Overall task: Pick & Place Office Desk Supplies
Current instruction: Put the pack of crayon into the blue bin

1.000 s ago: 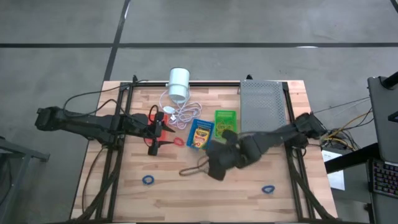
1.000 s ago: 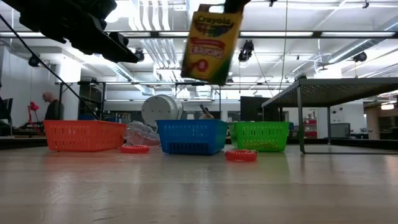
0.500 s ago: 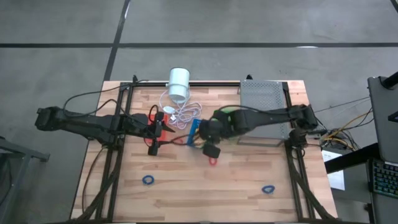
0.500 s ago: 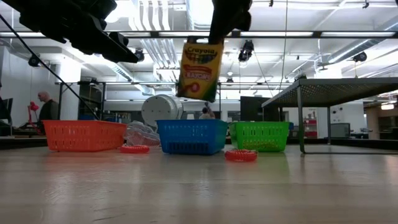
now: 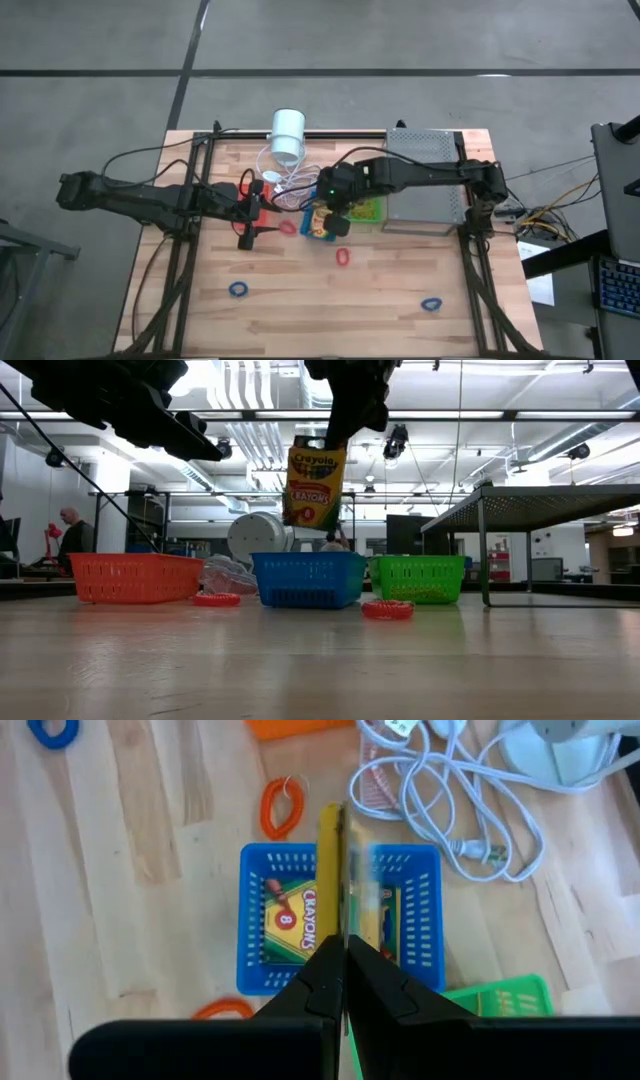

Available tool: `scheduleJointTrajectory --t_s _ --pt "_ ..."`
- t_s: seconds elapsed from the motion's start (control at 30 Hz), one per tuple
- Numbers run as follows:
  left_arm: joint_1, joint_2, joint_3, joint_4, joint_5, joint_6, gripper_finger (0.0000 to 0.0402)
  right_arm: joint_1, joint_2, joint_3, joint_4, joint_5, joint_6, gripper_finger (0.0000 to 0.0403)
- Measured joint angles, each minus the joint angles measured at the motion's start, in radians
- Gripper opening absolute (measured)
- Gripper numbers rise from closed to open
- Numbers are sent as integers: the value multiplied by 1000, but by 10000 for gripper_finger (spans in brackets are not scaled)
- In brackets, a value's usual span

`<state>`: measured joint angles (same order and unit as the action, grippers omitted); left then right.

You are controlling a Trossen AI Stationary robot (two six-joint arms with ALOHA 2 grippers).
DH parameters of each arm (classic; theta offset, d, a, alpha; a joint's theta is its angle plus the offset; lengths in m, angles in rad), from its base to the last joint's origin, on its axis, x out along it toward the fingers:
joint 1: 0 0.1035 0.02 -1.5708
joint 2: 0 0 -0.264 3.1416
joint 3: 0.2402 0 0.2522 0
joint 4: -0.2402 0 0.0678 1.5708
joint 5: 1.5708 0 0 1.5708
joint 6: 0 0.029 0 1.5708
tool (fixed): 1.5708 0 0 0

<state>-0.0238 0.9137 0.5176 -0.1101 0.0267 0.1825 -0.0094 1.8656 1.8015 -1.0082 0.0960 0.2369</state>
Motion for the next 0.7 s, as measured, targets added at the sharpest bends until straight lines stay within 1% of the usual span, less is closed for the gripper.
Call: scheduleJointTrajectory --t_s 0.7 --pt "0 0 0 0 0 0 230 -11 2 -153 142 -62 -13 8"
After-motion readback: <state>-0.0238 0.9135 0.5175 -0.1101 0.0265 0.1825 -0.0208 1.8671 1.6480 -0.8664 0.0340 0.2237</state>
